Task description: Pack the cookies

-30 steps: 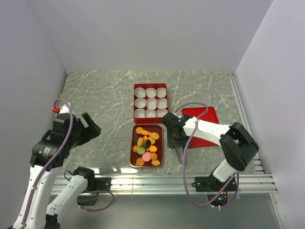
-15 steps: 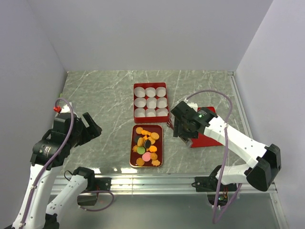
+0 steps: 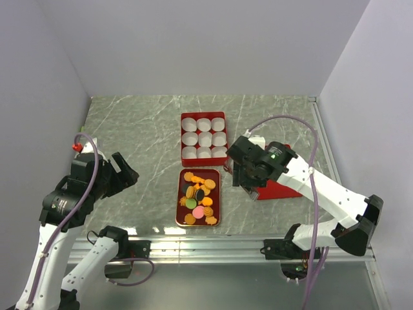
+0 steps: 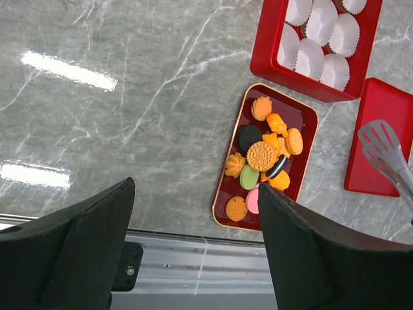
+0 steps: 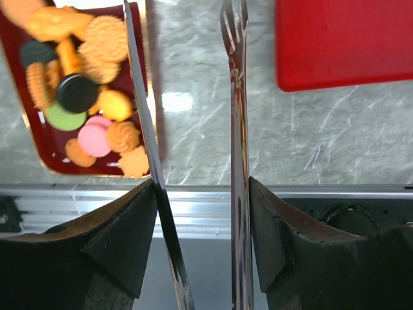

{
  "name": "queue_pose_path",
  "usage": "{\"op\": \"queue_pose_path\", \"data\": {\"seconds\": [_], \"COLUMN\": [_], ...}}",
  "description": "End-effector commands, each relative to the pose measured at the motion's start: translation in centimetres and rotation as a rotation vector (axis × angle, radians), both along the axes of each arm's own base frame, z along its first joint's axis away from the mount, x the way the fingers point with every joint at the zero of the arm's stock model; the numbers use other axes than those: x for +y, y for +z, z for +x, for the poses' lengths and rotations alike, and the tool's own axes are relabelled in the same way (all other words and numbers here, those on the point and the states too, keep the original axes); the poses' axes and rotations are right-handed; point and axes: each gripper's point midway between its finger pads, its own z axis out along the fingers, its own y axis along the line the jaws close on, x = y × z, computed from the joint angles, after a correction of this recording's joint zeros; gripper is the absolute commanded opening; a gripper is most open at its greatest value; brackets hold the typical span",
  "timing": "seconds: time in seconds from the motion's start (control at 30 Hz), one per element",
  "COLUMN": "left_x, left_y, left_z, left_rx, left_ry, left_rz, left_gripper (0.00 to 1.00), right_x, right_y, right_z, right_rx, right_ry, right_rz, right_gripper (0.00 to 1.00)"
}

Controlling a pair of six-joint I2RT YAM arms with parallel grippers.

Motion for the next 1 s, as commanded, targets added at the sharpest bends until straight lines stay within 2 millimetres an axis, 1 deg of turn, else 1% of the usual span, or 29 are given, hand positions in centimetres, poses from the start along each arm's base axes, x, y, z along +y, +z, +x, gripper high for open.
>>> {"op": "queue_pose_path", "data": {"seconds": [0.0,0.07,0.1,0.13,0.17,0.2,0.3,0.33,0.4,0.47,0.57,0.6,0.7,0.73,0.87,0.97], "left_x": [-0.4,-0.3,-0.3,-0.3,-0.3,-0.3,-0.3,-0.4,-0.4,-0.5,-0.5,-0.5,-0.6,-0.6,-0.5,-0.8], "left_y": [1.2,1.1,1.1,1.2,1.2,1.2,1.0,1.0,0.8,0.8,0.6,0.5,0.3,0.3,0.3,0.7], "left_z": [-0.4,-0.4,-0.6,-0.6,-0.7,-0.7,-0.7,-0.7,-0.7,-0.6,-0.6,-0.6,-0.5,-0.5,-0.4,-0.3], "left_rx": [-0.036,-0.034,-0.033,-0.034,-0.034,-0.034,-0.032,-0.031,-0.027,-0.03,-0.028,-0.026,-0.025,-0.025,-0.024,-0.034], "left_ry": [-0.021,-0.019,-0.019,-0.019,-0.02,-0.02,-0.023,-0.022,-0.025,-0.026,-0.027,-0.027,-0.027,-0.027,-0.025,-0.039], "left_rz": [-0.022,-0.023,-0.022,-0.023,-0.026,-0.026,-0.024,-0.025,-0.027,-0.03,-0.031,-0.03,-0.03,-0.03,-0.026,-0.037], "left_gripper": [0.83,0.83,0.83,0.83,0.82,0.82,0.82,0.82,0.82,0.82,0.82,0.82,0.82,0.82,0.82,0.82], "right_x": [-0.1,0.6,0.5,1.0,1.4,1.5,2.2,2.5,3.0,3.6,4.6,5.0,6.4,6.8,8.1,9.0], "right_y": [1.9,1.9,1.9,2.2,2.1,2.2,2.7,3.1,3.5,4.0,4.3,4.3,4.4,4.1,3.7,4.1], "right_z": [-0.3,-0.9,-1.0,-1.1,-1.3,-1.4,-1.6,-1.5,-1.7,-1.9,-2.4,-2.7,-3.4,-3.5,-4.3,-4.5], "right_rx": [-0.042,-0.039,-0.042,-0.048,-0.043,-0.044,-0.048,-0.053,-0.056,-0.056,-0.05,-0.049,-0.04,-0.033,-0.015,-0.017], "right_ry": [-0.012,0.012,0.014,0.023,0.032,0.036,0.045,0.051,0.061,0.07,0.097,0.113,0.152,0.159,0.19,0.205], "right_rz": [-0.061,-0.087,-0.107,-0.102,-0.11,-0.112,-0.11,-0.1,-0.083,-0.057,-0.038,-0.037,-0.03,-0.037,-0.04,-0.025], "right_gripper": [0.6,0.56,0.51,0.48,0.45,0.36,0.27,0.27,0.27,0.3,0.38,0.42,0.48,0.5,0.53,0.54]}}
